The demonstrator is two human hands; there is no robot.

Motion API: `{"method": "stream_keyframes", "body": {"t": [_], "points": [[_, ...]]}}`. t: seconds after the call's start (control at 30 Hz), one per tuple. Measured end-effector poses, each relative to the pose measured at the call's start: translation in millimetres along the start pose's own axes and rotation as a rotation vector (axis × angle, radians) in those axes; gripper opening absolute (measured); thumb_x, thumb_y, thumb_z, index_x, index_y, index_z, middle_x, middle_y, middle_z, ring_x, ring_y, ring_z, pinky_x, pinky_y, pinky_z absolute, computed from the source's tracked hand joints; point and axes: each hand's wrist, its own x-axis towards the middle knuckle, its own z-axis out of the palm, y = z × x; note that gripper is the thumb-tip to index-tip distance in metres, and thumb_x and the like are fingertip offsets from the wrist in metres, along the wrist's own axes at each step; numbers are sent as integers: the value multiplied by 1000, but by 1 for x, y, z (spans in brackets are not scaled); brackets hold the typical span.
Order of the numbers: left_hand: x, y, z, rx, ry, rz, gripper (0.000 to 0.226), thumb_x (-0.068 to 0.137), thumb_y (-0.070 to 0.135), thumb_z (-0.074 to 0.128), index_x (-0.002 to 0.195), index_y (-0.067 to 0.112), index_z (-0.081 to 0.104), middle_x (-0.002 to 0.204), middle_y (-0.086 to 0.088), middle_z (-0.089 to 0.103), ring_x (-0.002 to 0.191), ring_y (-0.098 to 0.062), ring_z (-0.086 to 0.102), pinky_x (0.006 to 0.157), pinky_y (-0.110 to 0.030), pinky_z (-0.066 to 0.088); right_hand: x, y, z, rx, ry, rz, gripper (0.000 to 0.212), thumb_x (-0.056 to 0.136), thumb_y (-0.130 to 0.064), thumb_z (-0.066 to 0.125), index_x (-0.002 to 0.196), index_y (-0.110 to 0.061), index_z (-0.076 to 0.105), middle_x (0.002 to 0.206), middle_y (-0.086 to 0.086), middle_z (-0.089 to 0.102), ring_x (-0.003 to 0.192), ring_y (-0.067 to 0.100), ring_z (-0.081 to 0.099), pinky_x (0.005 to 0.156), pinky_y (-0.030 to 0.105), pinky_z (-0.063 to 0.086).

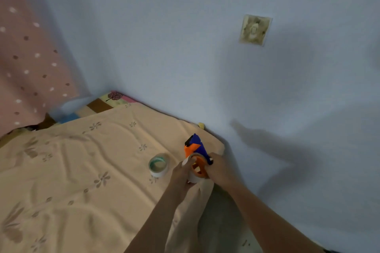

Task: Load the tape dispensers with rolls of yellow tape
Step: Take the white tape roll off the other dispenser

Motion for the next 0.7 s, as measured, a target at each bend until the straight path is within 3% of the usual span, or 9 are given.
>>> {"method": "stream_keyframes", "body": {"t": [0.13,0.23,0.33,0.47,0.57,0.7], "points": [[29,9,5,-43,35,21,61,78,34,83,131,20,58,121,-12,71,111,-30,69,86,-45,63,49,-1,-1,-58,-7,-6,19,93,-27,64,80,-31,50,72,-18,52,62,-3,52,55,12,49],[51,17,11,-73,137,42,48,82,27,80,125,19,61,114,-9,75,106,-27,71,77,-39,63,95,-3,1,-143,-113,-68,14,90,-30,65,97,-27,53,76,-20,49,66,-2,49,56,8,37],[66,25,18,-155,242,102,37,86,19,74,121,16,65,107,-10,78,104,-30,72,84,-46,63,132,-12,0,-97,-268,-98,17,86,-32,64,98,-25,55,84,-10,63,74,5,61,56,16,45],[66,38,28,-273,340,137,39,89,9,65,127,9,63,120,-20,73,117,-38,66,98,-51,55,160,-36,-2,-39,-463,-70,26,84,-26,64,107,-21,53,92,1,67,77,12,66,56,21,51],[60,51,29,-347,402,169,39,90,10,63,128,7,62,122,-20,72,117,-36,66,96,-48,55,174,-56,-2,11,-621,-25,35,84,-22,67,117,-18,54,97,6,68,81,16,69,53,22,55],[51,49,16,-402,458,198,38,90,23,67,127,14,65,113,-9,77,110,-29,70,86,-40,60,184,-64,8,141,-851,2,37,88,-24,70,122,-18,57,110,11,70,99,26,71,83,41,62]]}}
